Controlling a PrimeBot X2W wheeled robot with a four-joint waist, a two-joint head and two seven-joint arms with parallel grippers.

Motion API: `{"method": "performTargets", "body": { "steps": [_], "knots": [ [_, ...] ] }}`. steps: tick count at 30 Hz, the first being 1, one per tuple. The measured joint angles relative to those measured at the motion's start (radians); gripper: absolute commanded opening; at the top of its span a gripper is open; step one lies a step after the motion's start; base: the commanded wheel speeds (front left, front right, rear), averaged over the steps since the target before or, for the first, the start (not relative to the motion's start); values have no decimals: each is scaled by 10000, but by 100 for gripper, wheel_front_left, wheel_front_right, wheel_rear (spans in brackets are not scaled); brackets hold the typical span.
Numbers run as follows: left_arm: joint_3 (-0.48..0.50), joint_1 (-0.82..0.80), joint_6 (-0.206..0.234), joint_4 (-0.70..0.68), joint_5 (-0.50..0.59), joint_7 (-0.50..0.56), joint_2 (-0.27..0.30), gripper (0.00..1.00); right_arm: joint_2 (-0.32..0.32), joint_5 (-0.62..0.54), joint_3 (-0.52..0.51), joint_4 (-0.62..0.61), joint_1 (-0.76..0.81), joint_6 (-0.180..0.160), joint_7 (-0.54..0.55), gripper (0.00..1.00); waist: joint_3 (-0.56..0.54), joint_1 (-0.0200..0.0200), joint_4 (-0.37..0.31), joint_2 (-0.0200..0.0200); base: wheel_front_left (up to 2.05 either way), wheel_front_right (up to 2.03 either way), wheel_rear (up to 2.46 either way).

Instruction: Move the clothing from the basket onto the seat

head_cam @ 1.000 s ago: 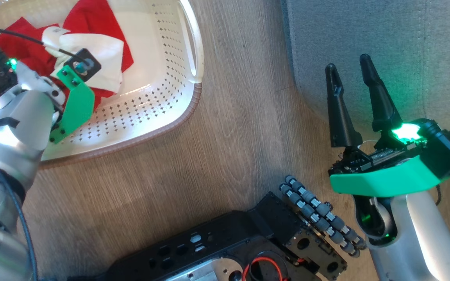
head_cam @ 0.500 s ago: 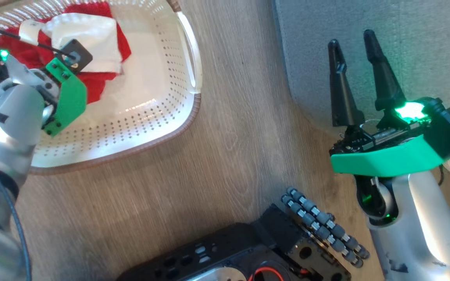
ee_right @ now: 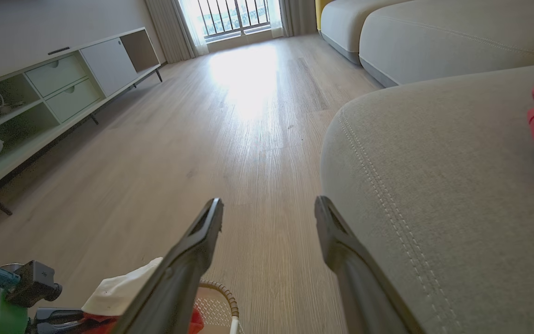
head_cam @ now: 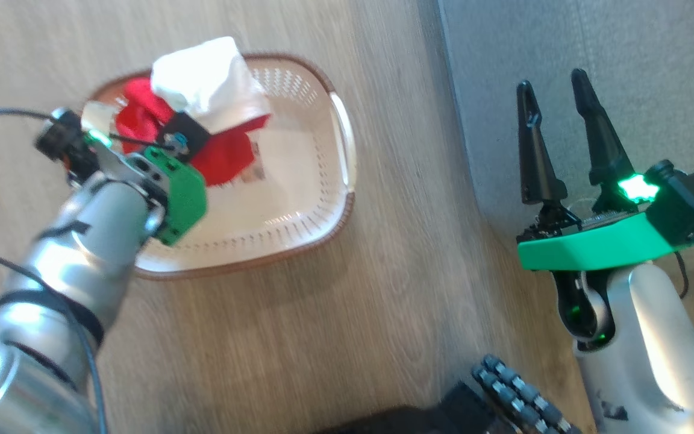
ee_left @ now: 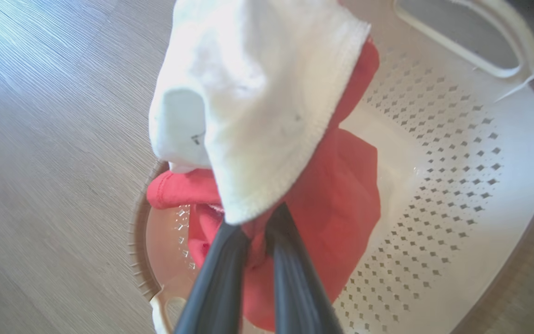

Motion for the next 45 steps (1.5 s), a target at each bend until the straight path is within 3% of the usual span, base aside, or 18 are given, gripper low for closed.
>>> {"method": "performTargets", "body": {
  "steps": [5, 15, 23, 33, 45],
  "knots": [
    [558, 827, 368, -681, -546, -153, -424, 0, 0, -155, -303, 278, 550, 0, 0, 100, -1083, 0, 463, 0, 0, 0, 0],
    [1941, 2644, 1118, -4109, -614, -155, -253, 0, -2, -336, -466, 702, 1458, 0, 0, 100, -3250, 0, 1385, 0, 0, 0, 0],
    [3300, 4181, 1659, -6826, 213, -155, 31, 0, -199, -324, -222, 849, 2164, 0, 0, 100, -4879, -1, 1849, 0, 0, 0, 0],
    [5125, 6500, 1766, -10140, 1118, -165, 314, 0, -568, -405, 199, 629, 2771, -2, 0, 100, -6264, -1, 2036, 0, 0, 0, 0],
    [6991, 7076, 1595, -12897, 1739, -205, -240, 0, -784, -403, 81, 295, 3132, 0, 0, 100, -6582, -1, 2300, 0, 0, 0, 0]
  ]
}}
